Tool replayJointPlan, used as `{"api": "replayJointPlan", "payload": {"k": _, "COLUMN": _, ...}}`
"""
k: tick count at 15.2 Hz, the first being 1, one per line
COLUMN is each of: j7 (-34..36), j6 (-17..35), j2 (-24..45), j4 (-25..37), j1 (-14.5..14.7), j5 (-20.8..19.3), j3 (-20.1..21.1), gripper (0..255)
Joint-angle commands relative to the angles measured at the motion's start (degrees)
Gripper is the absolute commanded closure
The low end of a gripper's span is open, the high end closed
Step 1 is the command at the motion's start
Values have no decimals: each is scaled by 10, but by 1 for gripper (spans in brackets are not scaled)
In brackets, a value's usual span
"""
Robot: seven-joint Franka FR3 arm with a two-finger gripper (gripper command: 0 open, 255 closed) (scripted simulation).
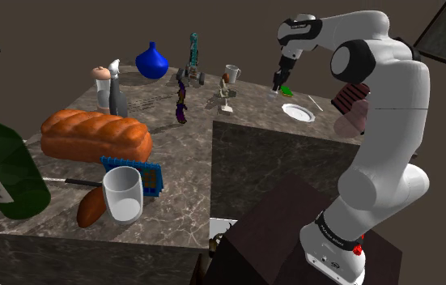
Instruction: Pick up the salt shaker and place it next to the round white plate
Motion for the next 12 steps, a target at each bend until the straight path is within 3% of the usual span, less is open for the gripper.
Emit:
{"api": "replayJointPlan", "payload": {"k": 1, "j7": -1, "j6": 15, "j2": 1, "j4": -13, "j1": 1, "j5": 1, "j3": 0, "gripper": 255}}
{"api": "replayJointPlan", "payload": {"k": 12, "j7": -5, "j6": 72, "j2": 14, "j4": -57, "j1": 3, "j5": 5, "j3": 3, "gripper": 255}}
